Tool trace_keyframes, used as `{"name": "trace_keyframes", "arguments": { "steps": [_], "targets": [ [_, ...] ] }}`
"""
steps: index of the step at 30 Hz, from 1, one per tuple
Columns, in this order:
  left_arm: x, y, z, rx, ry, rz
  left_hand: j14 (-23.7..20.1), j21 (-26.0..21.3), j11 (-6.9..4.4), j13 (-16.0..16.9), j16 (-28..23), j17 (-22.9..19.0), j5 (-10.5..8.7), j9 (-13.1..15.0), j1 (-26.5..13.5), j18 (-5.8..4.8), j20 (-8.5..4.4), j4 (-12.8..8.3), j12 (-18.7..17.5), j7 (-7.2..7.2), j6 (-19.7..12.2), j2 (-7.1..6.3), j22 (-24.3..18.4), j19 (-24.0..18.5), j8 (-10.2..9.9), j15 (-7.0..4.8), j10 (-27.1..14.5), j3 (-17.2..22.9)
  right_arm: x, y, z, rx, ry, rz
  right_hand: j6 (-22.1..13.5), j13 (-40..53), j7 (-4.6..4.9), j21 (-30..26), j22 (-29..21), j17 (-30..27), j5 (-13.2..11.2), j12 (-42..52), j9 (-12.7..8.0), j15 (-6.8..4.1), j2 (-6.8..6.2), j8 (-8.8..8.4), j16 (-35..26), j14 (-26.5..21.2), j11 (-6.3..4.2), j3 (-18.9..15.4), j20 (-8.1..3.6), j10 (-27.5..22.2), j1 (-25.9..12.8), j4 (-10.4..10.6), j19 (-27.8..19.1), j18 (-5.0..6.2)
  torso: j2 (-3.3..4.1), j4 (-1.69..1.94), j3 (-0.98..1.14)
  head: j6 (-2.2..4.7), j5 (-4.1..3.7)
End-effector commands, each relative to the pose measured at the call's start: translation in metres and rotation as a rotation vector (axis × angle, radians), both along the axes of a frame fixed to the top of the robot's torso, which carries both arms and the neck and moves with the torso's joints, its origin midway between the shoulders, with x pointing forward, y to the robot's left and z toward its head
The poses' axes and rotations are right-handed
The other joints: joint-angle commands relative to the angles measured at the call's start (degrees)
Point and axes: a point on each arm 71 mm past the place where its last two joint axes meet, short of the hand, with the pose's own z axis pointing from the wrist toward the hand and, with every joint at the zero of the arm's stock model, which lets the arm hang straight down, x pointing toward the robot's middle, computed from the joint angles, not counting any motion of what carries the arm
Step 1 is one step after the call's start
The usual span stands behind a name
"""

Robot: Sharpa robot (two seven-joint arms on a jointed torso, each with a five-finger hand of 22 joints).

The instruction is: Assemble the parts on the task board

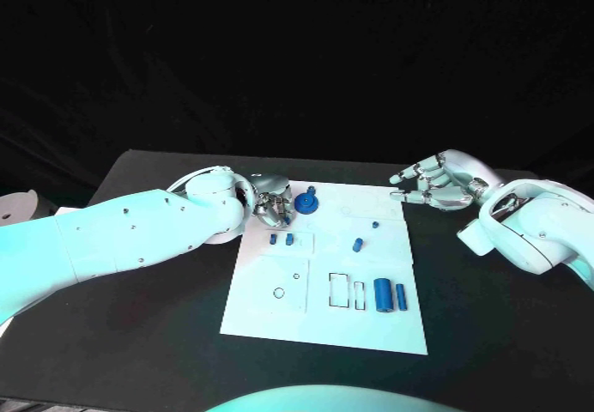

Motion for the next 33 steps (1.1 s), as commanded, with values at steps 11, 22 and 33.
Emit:
{"name": "trace_keyframes", "arguments": {
  "steps": [11,22,33],
  "targets": [
    [0.000,0.002,-0.003,0.024,0.017,0.012,0.8,-0.8,1.65,-0.6,-0.1,-1.9,-0.02,-2.7,-2.2,-1.01,1.14,-0.2,-0.4,1.31,-7.3,-2.05,-0.4,0.6,-1.4,1.47,-6.9,-0.7,0.000,0.000,-0.001,-0.012,0.002,0.012,0.5,-0.3,-0.05,-0.3,-0.1,7.5,0.3,-0.6,0.0,-0.33,0.39,0.06,-0.3,4.4,0.04,-0.3,-0.50,-0.2,0.3,-0.2,0.0,0.39,-0.02,0.01,-0.02,0.01,-0.05],
    [-0.001,0.006,-0.002,0.021,0.009,0.022,0.6,-2.7,2.34,-0.6,-0.2,-3.0,0.01,-3.1,-2.0,-0.64,1.71,-0.6,-0.4,1.89,-8.0,-2.23,-1.7,0.3,-1.2,1.99,-10.2,-2.0,0.003,-0.007,-0.004,-0.072,0.000,-0.016,0.3,-16.1,0.16,-2.2,-3.6,5.4,0.3,-18.9,0.0,-0.29,1.20,-0.11,-2.0,3.8,0.03,0.7,-0.56,-9.9,2.3,-0.5,-1.6,1.07,-0.08,-0.01,-0.03,0.14,-0.12],
    [-0.001,0.038,0.013,-0.326,0.071,0.104,-0.4,-11.1,2.85,-0.5,-1.3,-6.8,0.43,-3.1,-0.3,0.94,2.37,-0.5,0.4,2.30,-11.0,-0.49,-7.8,-1.7,-1.1,2.46,-14.8,-8.9,0.005,-0.004,-0.012,-0.415,-0.130,0.030,4.4,-44.6,-0.29,-3.9,-6.4,0.4,-4.1,-47.0,0.0,0.39,-2.18,-0.45,-6.0,3.3,0.94,10.8,0.14,-10.1,7.1,-1.6,-1.8,1.55,-0.14,0.09,0.07,0.59,-0.89]
  ]
}}
